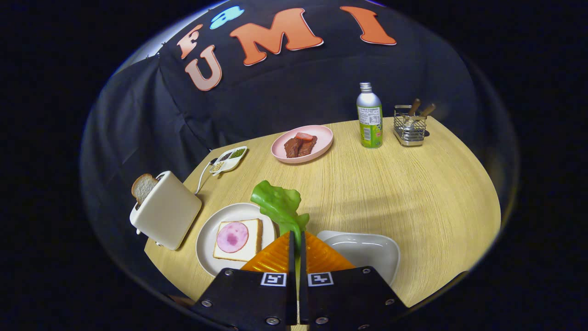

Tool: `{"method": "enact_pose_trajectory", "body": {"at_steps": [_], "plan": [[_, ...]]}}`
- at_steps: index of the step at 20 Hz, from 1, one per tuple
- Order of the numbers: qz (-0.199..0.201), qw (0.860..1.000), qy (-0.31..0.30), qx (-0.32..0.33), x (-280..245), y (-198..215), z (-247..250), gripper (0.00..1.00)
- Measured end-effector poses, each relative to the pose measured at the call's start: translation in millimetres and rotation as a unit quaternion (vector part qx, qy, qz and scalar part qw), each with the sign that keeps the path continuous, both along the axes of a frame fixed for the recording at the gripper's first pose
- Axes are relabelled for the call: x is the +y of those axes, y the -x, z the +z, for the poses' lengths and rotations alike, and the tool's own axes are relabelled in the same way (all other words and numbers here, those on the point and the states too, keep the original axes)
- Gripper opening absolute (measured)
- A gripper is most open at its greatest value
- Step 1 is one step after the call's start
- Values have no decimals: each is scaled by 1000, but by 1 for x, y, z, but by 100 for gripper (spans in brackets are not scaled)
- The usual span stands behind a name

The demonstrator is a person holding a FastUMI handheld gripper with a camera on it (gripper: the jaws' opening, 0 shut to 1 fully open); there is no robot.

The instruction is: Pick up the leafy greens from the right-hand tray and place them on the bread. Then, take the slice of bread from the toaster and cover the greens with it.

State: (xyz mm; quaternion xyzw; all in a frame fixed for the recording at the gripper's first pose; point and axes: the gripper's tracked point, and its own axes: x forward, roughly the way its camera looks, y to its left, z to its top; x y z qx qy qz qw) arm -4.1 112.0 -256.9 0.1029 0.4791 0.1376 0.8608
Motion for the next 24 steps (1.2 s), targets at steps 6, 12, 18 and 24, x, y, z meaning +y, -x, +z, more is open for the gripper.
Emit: {"method": "enact_pose_trajectory", "body": {"at_steps": [6, 12, 18, 24], "plan": [[29, 1000, -9, -1, 38, -8, -1, 3], [51, 999, -12, 4, 75, -13, -13, 3], [81, 996, -15, 23, 111, -4, -30, 3], [104, 994, -19, 38, 140, 11, -39, 3]]}}
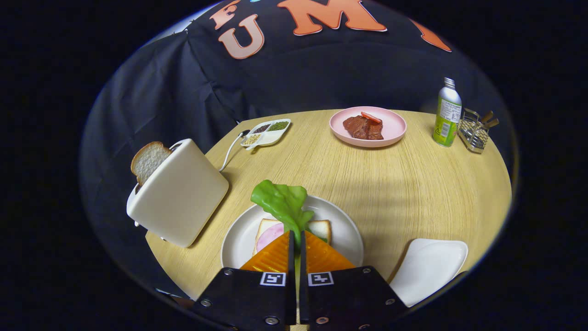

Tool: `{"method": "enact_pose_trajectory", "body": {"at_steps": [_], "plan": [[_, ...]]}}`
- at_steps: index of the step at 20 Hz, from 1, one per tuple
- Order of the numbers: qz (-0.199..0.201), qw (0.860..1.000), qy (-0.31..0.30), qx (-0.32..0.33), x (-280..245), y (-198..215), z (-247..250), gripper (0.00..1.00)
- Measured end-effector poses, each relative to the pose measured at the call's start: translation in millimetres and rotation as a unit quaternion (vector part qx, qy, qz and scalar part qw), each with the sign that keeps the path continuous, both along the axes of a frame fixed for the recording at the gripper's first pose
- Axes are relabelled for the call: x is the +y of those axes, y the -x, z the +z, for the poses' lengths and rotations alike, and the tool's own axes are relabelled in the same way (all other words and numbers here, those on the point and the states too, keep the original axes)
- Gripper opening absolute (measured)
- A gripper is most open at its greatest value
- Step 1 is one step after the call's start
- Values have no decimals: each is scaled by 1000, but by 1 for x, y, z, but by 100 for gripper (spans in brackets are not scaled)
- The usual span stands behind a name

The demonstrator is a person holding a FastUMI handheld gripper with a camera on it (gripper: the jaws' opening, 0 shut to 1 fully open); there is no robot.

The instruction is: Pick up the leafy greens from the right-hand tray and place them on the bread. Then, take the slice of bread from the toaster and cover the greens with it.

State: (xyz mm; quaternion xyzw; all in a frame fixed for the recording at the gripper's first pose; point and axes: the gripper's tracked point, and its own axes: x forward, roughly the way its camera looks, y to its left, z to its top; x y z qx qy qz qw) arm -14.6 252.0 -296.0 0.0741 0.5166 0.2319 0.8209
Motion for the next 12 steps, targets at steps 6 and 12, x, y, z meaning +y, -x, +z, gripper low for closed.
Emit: {"method": "enact_pose_trajectory", "body": {"at_steps": [6, 12], "plan": [[26, 1000, 1, 18, 14, 13, -8, 15], [38, 999, 38, -7, 13, 6, -10, 36]]}}
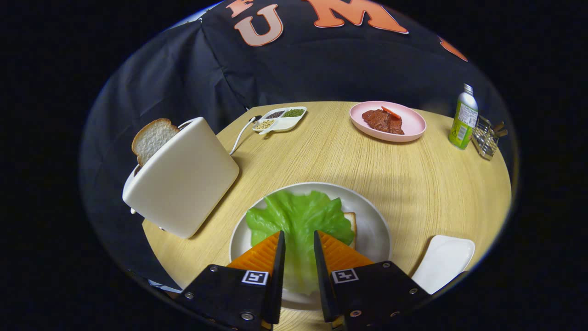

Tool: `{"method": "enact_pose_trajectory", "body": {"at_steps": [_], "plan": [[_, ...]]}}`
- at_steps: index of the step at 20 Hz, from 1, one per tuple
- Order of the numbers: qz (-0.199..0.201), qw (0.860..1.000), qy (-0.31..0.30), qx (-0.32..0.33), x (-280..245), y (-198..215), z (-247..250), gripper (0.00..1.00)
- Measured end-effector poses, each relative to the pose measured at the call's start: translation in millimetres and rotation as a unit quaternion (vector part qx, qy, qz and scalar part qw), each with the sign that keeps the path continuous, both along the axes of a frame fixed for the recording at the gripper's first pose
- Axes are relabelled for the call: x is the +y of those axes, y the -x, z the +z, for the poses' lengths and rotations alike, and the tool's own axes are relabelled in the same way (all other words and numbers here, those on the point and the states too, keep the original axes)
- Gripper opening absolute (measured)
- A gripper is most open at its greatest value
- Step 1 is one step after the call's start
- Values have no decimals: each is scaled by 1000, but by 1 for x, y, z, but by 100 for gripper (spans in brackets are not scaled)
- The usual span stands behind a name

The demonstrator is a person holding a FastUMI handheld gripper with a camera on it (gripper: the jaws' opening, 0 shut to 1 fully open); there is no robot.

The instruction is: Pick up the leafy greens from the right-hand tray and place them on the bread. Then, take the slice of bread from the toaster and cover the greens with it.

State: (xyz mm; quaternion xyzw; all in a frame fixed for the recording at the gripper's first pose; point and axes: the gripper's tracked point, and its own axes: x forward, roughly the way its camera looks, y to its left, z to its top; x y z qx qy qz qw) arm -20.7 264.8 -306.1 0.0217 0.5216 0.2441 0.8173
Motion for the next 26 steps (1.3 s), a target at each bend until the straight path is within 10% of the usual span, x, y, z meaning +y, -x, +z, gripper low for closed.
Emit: {"method": "enact_pose_trajectory", "body": {"at_steps": [14, 26], "plan": [[-28, 999, -16, -23, 6, -51, 89, 80], [59, 994, -70, 51, 113, -42, 165, 86]]}}
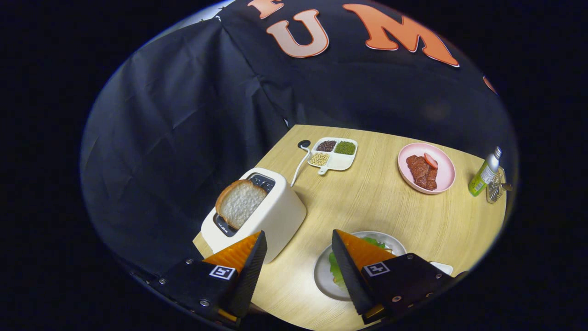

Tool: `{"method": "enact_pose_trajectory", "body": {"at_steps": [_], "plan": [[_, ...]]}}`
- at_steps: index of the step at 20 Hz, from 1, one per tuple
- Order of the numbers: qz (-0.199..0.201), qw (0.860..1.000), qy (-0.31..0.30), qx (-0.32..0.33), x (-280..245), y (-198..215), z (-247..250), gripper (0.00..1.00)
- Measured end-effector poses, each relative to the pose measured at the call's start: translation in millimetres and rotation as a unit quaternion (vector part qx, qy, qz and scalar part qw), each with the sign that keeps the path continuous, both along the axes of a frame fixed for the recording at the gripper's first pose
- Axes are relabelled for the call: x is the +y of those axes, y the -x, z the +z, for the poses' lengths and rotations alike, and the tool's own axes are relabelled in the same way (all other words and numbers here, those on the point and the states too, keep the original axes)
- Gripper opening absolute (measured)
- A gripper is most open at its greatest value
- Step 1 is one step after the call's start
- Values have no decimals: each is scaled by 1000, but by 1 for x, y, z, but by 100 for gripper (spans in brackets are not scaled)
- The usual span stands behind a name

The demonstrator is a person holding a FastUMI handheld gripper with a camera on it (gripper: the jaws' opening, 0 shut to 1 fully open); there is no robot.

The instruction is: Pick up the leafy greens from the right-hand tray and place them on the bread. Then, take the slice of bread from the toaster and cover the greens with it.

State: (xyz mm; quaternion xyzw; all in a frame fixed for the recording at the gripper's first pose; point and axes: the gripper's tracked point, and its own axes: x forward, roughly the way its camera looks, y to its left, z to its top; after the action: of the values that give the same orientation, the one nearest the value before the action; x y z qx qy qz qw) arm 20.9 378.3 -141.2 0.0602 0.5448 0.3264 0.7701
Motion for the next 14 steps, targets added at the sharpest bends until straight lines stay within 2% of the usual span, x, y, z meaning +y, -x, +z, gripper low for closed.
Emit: {"method": "enact_pose_trajectory", "body": {"at_steps": [6, 11, 14], "plan": [[-16, 995, -35, 87, 63, 5, 22, 86], [0, 996, -27, 84, 104, 1, 25, 86], [-4, 996, -6, 91, 122, -1, 19, 87]]}}
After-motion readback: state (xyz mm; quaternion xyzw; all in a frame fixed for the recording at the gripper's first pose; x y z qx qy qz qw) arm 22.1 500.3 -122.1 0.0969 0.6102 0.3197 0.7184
